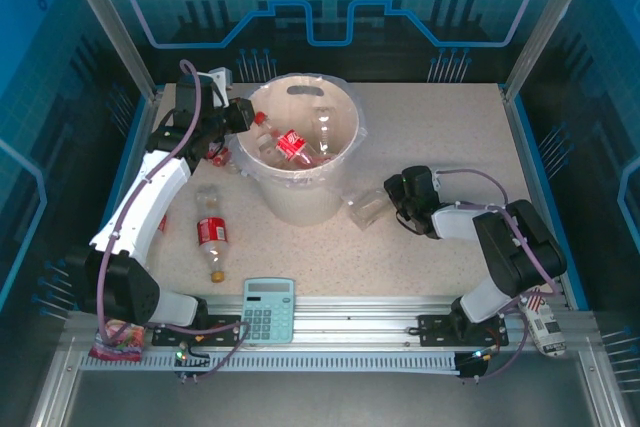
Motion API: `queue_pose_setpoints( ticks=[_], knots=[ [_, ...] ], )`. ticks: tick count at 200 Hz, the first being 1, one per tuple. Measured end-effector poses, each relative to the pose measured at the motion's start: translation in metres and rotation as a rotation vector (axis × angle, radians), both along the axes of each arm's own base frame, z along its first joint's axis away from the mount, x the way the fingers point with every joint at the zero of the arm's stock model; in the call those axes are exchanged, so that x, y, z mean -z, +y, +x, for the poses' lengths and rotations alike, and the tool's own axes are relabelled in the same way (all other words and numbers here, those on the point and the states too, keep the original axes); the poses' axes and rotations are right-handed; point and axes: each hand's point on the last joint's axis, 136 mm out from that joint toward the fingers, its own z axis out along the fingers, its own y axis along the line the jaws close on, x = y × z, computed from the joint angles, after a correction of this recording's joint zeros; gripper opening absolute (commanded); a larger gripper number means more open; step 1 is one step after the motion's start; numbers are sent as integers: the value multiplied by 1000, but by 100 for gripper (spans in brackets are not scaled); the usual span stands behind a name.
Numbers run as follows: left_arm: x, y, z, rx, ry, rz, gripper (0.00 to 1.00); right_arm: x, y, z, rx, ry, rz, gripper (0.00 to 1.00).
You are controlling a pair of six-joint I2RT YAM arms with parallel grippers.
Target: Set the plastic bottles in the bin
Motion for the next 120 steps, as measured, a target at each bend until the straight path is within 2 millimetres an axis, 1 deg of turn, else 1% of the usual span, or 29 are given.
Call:
queue_pose_setpoints(
  ticks=[16, 63, 85, 105, 113, 120],
  knots=[
    [0, 0, 0, 0, 0, 0, 20, -8, -3, 2, 0, -21, 5, 38],
    [0, 0, 0, 0, 0, 0, 20, -47, -22, 9, 25, -113, 1, 37],
    [0, 0, 0, 0, 0, 0, 20, -64, -36, 9, 39, -149, -19, 35],
    [0, 0, 0, 0, 0, 0, 20, -87, -51, 10, 40, -187, -72, 35],
    [0, 0, 0, 0, 0, -1, 20, -101, -56, 11, 35, -209, -105, 35],
    [0, 0, 0, 0, 0, 0, 20, -118, -60, 13, 24, -239, -139, 35]
  ],
)
